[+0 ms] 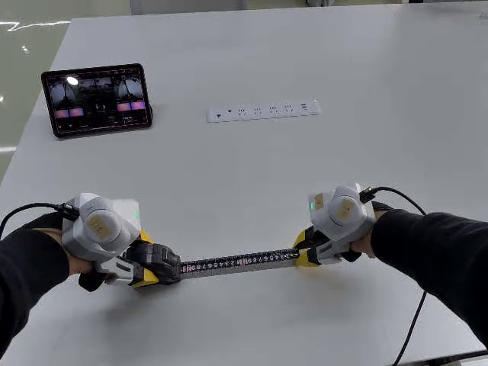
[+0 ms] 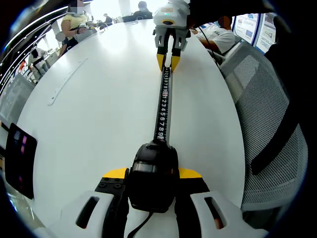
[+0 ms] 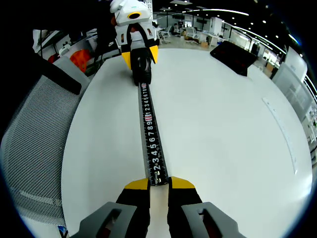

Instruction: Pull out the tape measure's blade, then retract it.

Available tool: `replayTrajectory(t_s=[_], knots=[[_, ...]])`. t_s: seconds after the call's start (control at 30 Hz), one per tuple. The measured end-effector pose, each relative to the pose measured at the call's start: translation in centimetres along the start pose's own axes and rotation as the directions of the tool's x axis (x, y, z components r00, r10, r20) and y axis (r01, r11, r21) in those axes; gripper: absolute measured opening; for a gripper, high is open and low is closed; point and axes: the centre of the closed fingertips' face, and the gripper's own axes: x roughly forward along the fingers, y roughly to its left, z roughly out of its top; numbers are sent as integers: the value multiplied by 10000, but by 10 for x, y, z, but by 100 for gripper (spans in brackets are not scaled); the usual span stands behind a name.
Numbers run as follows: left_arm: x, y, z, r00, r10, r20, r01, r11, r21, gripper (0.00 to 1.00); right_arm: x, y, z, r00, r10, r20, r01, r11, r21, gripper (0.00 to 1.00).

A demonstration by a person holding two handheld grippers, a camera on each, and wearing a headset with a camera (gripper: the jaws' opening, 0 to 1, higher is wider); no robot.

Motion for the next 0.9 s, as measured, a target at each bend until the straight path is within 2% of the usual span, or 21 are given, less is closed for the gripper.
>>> replayTrajectory(t_s=[0.9], knots=[[-2,-1,1,10000,20,15,-20,10000,-1,30,-10,-3,-15,9998,-62,-188,65,9999,133,8]])
